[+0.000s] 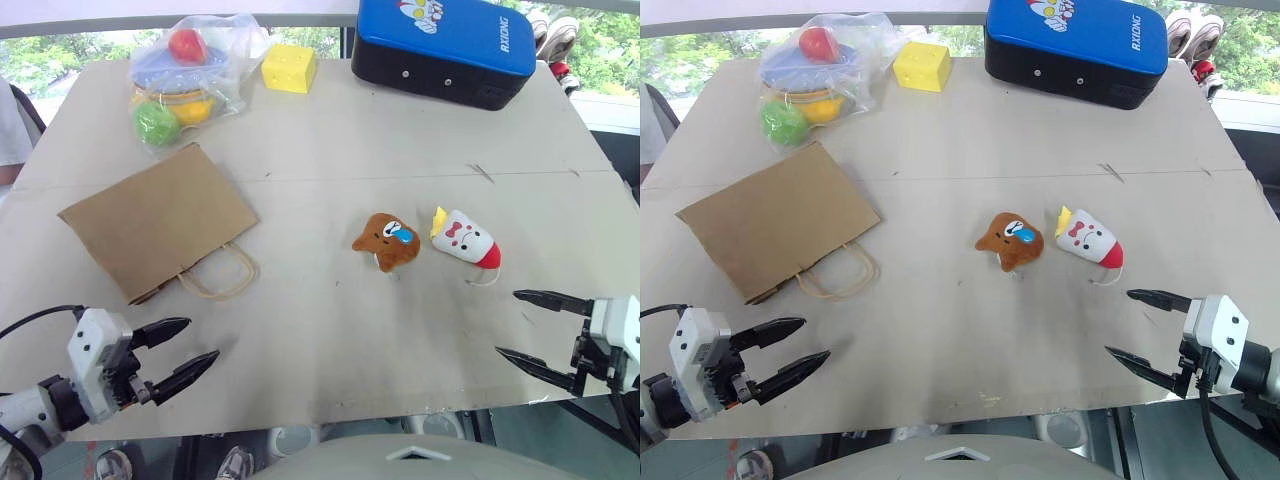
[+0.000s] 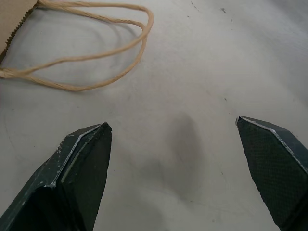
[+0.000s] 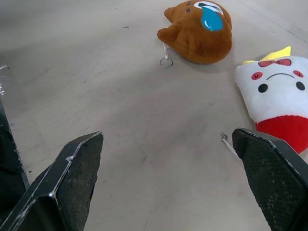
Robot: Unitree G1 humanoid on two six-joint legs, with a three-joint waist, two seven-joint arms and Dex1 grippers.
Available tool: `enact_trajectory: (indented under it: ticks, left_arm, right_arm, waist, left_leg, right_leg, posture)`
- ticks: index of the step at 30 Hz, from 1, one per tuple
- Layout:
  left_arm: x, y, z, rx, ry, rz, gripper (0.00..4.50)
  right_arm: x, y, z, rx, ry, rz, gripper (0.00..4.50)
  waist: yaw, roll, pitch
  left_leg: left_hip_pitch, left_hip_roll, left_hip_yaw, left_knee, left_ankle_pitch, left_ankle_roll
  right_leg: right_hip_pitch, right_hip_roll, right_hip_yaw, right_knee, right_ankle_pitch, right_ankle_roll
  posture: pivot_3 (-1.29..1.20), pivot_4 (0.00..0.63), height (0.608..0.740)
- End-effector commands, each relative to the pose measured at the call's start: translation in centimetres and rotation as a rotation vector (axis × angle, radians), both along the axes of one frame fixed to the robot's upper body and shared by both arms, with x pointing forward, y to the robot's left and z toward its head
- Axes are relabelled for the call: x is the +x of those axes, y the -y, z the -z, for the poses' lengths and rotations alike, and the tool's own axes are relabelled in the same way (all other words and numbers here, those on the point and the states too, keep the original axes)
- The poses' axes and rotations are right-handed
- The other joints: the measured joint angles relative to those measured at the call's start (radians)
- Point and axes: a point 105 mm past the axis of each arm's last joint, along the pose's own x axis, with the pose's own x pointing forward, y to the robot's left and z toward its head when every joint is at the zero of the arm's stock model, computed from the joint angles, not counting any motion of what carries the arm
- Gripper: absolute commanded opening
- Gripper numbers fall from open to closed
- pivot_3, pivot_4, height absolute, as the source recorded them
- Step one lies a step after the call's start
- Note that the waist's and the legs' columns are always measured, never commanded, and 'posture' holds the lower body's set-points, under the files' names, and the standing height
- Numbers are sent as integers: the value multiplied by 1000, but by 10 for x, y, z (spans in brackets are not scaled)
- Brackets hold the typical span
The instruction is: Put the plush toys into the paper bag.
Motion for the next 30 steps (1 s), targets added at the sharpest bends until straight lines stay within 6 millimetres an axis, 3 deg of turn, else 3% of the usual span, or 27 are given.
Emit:
enact_trajectory:
  ticks: [1, 4, 10, 18, 23, 27, 30]
  left_arm:
    - [8, -2, -10, 66, 79, 9, 4500]
    - [22, -10, -26, 142, 208, -17, 4500]
    - [28, -20, -47, 281, 361, 60, 4500]
    - [54, -28, -34, 509, 442, 270, 4500]
    - [71, -23, -21, 552, 465, 357, 4500]
    - [84, -12, -15, 522, 493, 407, 3377]
    - [89, -7, -18, 455, 497, 412, 1680]
  right_arm:
    - [0, -6, -3, 28, 32, -53, 4261]
    - [5, -17, 1, 77, 34, -124, 4261]
    - [0, -42, -9, 147, 61, -249, 4261]
    - [8, -85, -37, 210, 159, -403, 4261]
    - [13, -95, -41, 207, 157, -402, 4261]
    - [17, -95, -40, 197, 148, -377, 4500]
    - [20, -96, -41, 194, 156, -345, 4500]
  waist:
    - [0, -1, 0]
    - [0, -1, 0]
    - [1, 0, 0]
    - [2, 0, 0]
    - [8, -1, -1]
    - [17, -1, -1]
    - [17, -2, -1]
  left_leg:
    - [0, 0, 0, 0, 0, 0]
    - [1, 0, 0, 0, 0, 0]
    - [1, 0, 1, 0, 2, 4]
    - [8, 0, 4, -1, 2, 4]
    - [9, 0, 6, -5, 2, 4]
    - [9, 0, 7, -6, 2, 4]
    - [10, 0, 8, -5, 2, 4]
  right_leg:
    - [0, 0, 0, 0, 0, 0]
    - [1, 0, 0, 0, 0, 0]
    - [1, 1, 0, 0, 0, -1]
    - [6, 0, 3, 0, 0, -1]
    - [6, 0, 3, 0, 2, -4]
    - [6, 1, 4, 0, 2, -4]
    - [6, 1, 5, 1, 2, -4]
  posture:
    - [0, 150, 740]
    - [0, 150, 740]
    - [0, 150, 740]
    - [0, 150, 740]
    - [0, 150, 740]
    - [0, 150, 740]
    - [0, 150, 740]
